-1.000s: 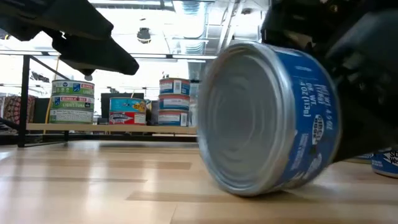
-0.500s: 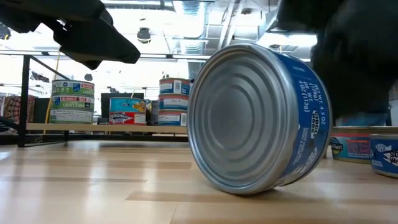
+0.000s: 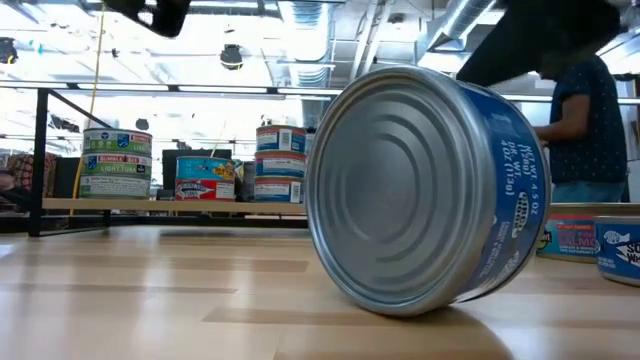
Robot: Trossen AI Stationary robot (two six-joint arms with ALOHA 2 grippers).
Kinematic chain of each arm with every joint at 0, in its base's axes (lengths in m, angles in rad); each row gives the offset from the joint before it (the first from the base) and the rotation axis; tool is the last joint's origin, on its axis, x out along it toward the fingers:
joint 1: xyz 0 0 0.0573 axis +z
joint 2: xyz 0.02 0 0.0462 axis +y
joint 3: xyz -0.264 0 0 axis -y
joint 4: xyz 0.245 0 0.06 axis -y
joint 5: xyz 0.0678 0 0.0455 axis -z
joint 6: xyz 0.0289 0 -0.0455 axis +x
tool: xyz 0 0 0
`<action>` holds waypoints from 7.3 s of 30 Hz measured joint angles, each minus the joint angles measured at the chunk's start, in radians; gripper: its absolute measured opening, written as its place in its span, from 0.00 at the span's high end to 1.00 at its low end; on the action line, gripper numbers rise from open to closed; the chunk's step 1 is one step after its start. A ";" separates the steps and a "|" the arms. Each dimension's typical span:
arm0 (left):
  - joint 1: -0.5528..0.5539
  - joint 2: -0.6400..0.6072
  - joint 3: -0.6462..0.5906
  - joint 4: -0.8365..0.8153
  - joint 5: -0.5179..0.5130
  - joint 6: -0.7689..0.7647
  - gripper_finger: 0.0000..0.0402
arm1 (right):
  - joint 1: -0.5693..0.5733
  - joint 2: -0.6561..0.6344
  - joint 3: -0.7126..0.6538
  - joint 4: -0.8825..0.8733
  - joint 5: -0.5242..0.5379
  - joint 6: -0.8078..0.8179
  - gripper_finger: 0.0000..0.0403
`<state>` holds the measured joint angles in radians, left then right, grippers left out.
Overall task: Stack canned seafood by type on shelf
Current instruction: Stack the blue tuna can on top of the yellow blue tuna can on the shelf, then stack the green tuna can on top of the blue tuna can on the shelf
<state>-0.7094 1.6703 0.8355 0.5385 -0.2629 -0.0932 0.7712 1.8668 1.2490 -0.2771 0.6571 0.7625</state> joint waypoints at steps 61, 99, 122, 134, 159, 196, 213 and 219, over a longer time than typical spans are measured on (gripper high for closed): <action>0.265 0.329 0.715 -0.749 0.328 0.397 0.35 | 0.140 -0.179 -0.307 0.023 0.237 0.076 0.28; 0.277 0.137 0.714 -1.392 -0.256 0.357 0.67 | 0.137 -0.177 -0.342 0.039 0.251 0.138 0.28; 0.529 -0.288 0.113 -1.353 -0.841 0.351 0.66 | 0.111 -0.177 -0.341 0.055 0.266 0.122 0.28; 0.607 -0.294 0.046 -1.217 -0.804 0.523 0.65 | 0.112 -0.177 -0.341 0.055 0.264 0.127 0.28; 0.563 -0.291 0.150 -1.383 -0.543 0.329 0.31 | 0.112 -0.177 -0.341 0.055 0.262 0.128 0.28; 0.647 -0.293 0.248 -1.560 -0.324 0.309 0.32 | 0.110 -0.177 -0.341 0.055 0.262 0.123 0.28; 0.647 -0.371 0.248 -1.535 -0.270 0.257 0.37 | 0.104 -0.177 -0.341 0.055 0.263 0.120 0.28; 0.642 -0.341 0.226 -1.455 -0.189 0.206 0.37 | 0.097 -0.177 -0.341 0.056 0.262 0.120 0.28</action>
<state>-0.0678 1.3291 1.0618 -0.9163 -0.4519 0.1128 0.8683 1.6898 0.9081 -0.2214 0.9195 0.8822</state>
